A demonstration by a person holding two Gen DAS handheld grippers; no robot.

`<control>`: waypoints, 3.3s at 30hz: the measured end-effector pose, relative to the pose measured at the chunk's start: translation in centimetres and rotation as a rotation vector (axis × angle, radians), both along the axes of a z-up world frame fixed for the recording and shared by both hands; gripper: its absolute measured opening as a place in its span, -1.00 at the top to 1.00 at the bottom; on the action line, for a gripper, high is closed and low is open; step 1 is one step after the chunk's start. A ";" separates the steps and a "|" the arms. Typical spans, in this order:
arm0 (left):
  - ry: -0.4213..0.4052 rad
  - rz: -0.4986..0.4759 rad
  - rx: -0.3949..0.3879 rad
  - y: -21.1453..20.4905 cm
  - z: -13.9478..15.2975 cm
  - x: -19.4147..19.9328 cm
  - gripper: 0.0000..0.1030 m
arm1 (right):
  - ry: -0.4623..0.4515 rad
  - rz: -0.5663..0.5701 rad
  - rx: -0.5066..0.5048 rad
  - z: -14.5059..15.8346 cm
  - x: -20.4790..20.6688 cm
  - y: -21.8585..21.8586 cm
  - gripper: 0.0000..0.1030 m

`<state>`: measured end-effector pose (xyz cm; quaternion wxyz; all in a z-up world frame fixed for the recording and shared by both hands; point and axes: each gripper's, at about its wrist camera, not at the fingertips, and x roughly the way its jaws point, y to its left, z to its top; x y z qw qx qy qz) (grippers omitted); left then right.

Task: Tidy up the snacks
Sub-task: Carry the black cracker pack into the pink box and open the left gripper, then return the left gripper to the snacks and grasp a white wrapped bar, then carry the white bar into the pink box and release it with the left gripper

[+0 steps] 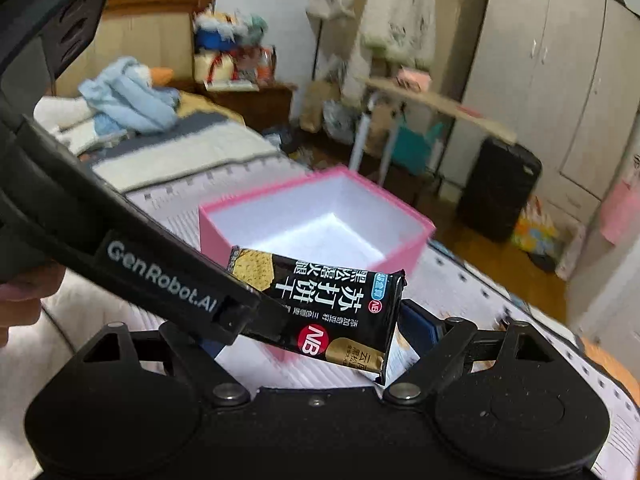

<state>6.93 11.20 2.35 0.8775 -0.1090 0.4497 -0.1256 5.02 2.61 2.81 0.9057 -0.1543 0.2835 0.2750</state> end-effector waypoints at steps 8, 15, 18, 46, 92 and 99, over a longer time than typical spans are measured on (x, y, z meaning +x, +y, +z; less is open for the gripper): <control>-0.023 0.109 0.023 2.6 -1.6 4.1 0.04 | -0.023 0.048 0.069 -2.0 5.4 1.7 -0.73; -0.054 0.173 0.044 3.9 -3.2 9.6 0.02 | 0.017 0.112 0.075 -4.2 12.0 2.8 -0.74; -0.039 0.189 0.021 4.8 -4.8 11.5 0.02 | 0.011 0.122 0.071 -5.6 13.6 3.6 -0.74; -0.047 -0.031 -0.012 0.8 -0.6 9.4 0.01 | 0.065 -0.071 0.095 -0.3 4.5 -7.4 -0.88; -0.058 -0.008 0.346 -12.9 -17.5 14.4 0.49 | 0.316 -0.604 0.226 -16.3 3.5 -13.2 0.40; -0.053 -0.020 0.336 -12.2 -16.0 12.3 0.49 | 0.333 -0.600 0.260 -15.4 2.0 -14.0 0.41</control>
